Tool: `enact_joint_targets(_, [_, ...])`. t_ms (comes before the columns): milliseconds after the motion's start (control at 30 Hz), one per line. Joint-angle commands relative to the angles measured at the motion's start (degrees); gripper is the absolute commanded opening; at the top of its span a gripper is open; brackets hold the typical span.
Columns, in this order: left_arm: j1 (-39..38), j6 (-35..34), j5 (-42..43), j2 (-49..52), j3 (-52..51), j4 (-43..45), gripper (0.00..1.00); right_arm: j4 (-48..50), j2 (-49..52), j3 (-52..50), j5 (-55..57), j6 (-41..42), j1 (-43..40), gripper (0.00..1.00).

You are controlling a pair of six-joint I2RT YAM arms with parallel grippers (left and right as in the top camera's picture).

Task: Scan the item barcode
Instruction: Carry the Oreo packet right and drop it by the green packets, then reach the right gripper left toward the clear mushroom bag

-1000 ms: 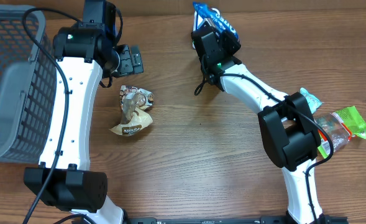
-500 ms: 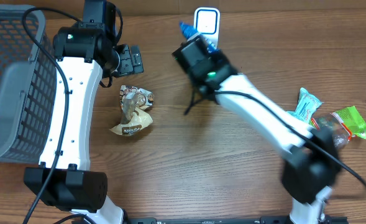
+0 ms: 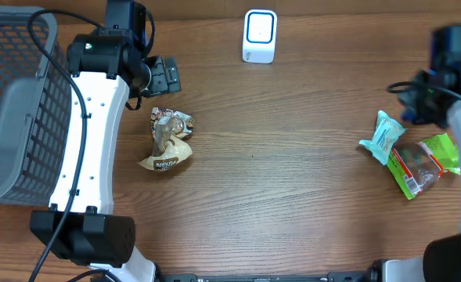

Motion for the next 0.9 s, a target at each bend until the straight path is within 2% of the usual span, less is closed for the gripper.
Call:
enact_joint_targets(0, [-0.1, -0.2, -0.3, -0.5, 0.9, 0.1, 1.0, 4.9, -0.2, -9.0, -2.6, 1.9, -7.3, 0.04])
enact_joint_targets(133, [-0.1, -0.2, -0.3, -0.5, 0.9, 0.1, 1.0, 13.0, -0.2, -17.2, -6.0, -0.9, -11.5, 0.06])
enact_joint_targets(167, [-0.1, -0.2, -0.3, -0.5, 0.9, 0.1, 1.0, 14.9, -0.2, -18.4, -7.8, -2.3, -11.6, 0.19])
enact_joint_targets(233, [-0.1, -0.2, -0.3, -0.5, 0.9, 0.1, 1.0, 16.1, -0.2, -18.7, -9.4, -3.9, -11.6, 0.34])
enact_joint_targets(267, [-0.1, -0.2, -0.3, -0.5, 0.9, 0.1, 1.0, 17.8, -0.2, -18.6, -12.5, -7.0, -11.2, 0.45])
enact_joint_targets(333, [-0.1, -0.2, -0.3, -0.5, 0.9, 0.1, 1.0, 19.9, -0.2, -18.0, -20.0, -12.2, -10.5, 0.55])
enact_joint_targets(500, [-0.1, -0.2, -0.3, -0.5, 0.9, 0.1, 1.0, 22.4, -0.2, -15.5, -32.8, -15.3, -6.9, 0.6])
enact_joint_targets(633, [-0.1, -0.2, -0.3, -0.5, 0.9, 0.1, 1.0, 27.5, -0.2, -14.8, -40.0, -14.3, 0.8, 0.61])
enact_joint_targets(867, [-0.1, -0.2, -0.3, -0.5, 0.9, 0.1, 1.0, 41.3, 2.6, -14.9, -40.0, -3.3, 18.2, 0.67])
